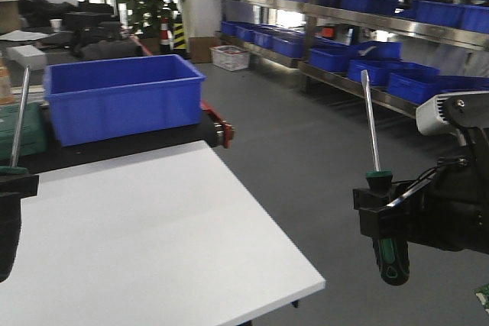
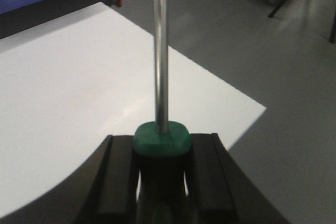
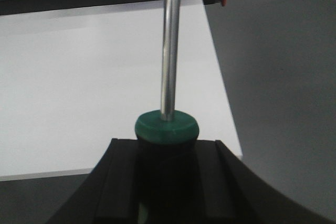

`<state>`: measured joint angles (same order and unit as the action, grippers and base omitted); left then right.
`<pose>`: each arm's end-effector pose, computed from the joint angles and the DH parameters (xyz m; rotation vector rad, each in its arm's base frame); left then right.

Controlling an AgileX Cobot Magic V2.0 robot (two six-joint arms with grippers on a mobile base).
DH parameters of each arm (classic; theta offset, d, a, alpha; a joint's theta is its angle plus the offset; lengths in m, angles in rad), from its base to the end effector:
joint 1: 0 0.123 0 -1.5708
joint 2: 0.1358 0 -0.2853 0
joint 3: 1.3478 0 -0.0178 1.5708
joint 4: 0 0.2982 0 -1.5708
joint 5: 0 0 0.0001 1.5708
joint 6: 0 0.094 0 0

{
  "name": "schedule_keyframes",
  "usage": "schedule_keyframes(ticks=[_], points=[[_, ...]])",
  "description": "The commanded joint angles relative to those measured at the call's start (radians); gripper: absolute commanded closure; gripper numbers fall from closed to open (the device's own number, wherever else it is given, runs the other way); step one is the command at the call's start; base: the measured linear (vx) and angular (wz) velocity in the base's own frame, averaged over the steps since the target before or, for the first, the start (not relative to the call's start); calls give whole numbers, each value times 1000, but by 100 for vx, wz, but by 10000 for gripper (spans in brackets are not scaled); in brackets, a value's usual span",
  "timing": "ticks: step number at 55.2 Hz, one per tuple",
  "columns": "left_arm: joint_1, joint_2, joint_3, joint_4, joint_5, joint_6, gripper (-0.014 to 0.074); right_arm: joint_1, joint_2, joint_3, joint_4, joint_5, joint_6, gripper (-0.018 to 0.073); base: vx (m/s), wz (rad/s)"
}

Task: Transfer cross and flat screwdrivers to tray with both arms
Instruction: 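Hold both screwdrivers upright while the base turns away from the table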

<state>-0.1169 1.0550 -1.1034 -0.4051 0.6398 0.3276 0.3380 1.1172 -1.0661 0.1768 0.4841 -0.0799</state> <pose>0.2645 -0.0534 0.4049 0.2642 2.0184 -0.3174 0.2737 0.1044 0.3824 -0.3161 2.0031 0.3458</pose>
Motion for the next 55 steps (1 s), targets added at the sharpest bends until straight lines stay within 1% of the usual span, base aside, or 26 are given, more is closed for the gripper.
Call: schedule_keyframes(ticks=[1,28,55], points=[[-3,-24,-30,-29,-76,-9,599,-2,-25,-28,2,-87,-6,567,-12,-72],[-3,-24,-30,-29,-74,-9,599,-2,-25,-28,2,-87,-6,567,-3,-69],[-3,-24,-30,-29,-74,-9,599,-2,-25,-28,2,-87,-6,567,17,-66]])
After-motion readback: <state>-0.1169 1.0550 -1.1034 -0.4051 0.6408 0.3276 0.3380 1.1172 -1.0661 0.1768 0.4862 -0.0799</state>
